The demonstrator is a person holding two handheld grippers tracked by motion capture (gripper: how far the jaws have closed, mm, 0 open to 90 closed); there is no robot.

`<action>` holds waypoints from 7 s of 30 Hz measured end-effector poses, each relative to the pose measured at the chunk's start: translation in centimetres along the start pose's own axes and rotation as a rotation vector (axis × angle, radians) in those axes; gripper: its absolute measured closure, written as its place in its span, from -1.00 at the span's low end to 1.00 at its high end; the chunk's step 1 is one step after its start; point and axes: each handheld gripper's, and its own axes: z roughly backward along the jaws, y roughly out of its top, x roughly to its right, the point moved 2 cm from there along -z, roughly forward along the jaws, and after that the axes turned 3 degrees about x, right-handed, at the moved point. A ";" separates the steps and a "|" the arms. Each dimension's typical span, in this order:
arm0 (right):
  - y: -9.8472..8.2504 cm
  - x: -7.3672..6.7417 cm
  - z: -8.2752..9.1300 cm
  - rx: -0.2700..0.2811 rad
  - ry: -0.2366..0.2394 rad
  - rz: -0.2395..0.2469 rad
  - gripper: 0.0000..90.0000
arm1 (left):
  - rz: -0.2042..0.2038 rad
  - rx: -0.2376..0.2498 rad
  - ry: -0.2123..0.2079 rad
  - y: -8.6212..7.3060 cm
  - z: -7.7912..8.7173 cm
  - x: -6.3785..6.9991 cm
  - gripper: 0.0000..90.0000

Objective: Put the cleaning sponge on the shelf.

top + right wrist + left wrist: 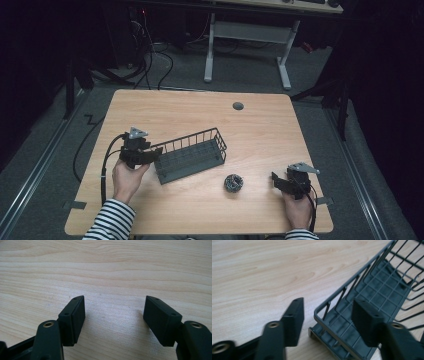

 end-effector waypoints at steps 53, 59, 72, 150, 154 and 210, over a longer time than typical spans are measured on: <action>0.0 0.0 0.0 -0.003 -0.003 -0.001 -0.24 | 0.155 0.091 0.088 -7.9 5.6 -5.7 -0.29; 0.0 0.0 0.0 -0.004 -0.004 -0.001 -0.24 | 0.133 0.049 0.091 -9.0 4.4 -5.4 -0.31; 0.0 0.0 0.0 -0.003 -0.004 -0.002 -0.24 | 0.127 0.012 0.111 -10.7 2.5 -5.1 -0.31; 2.5 -7.6 5.3 0.107 0.339 0.164 -0.32 | 0.041 0.005 0.209 -11.6 0.3 -4.5 -0.41; 2.8 -8.8 5.3 0.101 0.368 0.194 -0.39 | 0.041 0.005 0.209 -11.6 0.3 -4.5 -0.41; 3.1 -13.2 1.0 0.003 0.429 0.308 -0.19 | 0.040 0.004 0.207 -11.6 0.3 -4.5 -0.42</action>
